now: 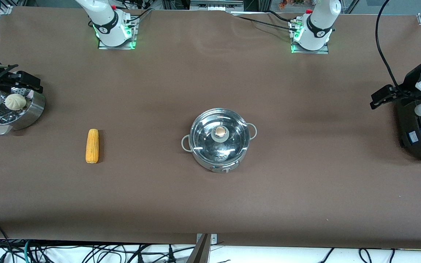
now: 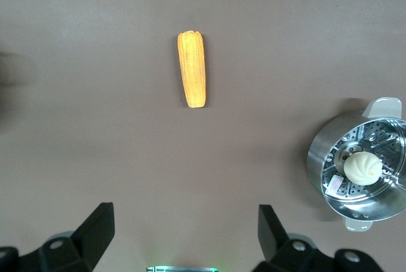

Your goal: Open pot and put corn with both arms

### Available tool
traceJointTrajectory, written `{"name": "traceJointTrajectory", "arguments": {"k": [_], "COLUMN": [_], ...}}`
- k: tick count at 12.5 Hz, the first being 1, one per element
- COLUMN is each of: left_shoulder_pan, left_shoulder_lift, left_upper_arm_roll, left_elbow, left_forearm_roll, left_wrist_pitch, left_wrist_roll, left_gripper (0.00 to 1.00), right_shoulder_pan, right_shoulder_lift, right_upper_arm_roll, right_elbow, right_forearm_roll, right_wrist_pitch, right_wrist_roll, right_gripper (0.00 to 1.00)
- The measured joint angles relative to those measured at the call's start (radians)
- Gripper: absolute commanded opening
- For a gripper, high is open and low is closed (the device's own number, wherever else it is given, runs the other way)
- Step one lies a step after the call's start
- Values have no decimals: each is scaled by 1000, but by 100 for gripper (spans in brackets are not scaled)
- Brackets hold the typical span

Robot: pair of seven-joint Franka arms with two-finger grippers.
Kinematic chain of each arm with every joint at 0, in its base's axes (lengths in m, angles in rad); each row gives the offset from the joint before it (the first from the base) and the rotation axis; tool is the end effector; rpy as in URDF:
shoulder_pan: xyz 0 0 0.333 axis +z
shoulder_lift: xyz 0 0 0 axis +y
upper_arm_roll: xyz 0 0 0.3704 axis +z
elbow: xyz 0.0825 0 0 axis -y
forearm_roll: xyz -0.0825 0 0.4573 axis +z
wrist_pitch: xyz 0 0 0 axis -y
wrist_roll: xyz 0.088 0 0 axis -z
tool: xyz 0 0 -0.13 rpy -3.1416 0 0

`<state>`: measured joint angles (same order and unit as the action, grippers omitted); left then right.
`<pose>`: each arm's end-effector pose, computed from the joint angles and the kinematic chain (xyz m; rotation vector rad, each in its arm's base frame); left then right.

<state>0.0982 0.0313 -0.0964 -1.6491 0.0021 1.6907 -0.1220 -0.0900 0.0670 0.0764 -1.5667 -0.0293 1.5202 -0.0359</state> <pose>0.6469 0.0023 0.6036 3.1340 0.1940 0.0163 0.6412 -0.0142 0.6117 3.1150 0.0352 -0.1775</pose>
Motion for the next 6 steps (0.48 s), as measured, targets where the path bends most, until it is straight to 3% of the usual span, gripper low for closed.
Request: {"name": "traceJointTrajectory", "arguments": {"k": [6], "left_shoulder_pan": [0], "left_shoulder_lift": [0], "left_upper_arm_roll": [-3], "left_elbow": [0], "left_forearm_roll": [0], "left_wrist_pitch": [0], "left_wrist_roll": [0], "left_gripper": [100], "right_shoulder_pan": [-1], "right_shoulder_lift": [4], "right_upper_arm_roll": [1], "right_elbow": [2], "right_forearm_roll": [-9], "right_wrist_pitch": [32], "right_wrist_roll": [0], "right_gripper": [100]}}
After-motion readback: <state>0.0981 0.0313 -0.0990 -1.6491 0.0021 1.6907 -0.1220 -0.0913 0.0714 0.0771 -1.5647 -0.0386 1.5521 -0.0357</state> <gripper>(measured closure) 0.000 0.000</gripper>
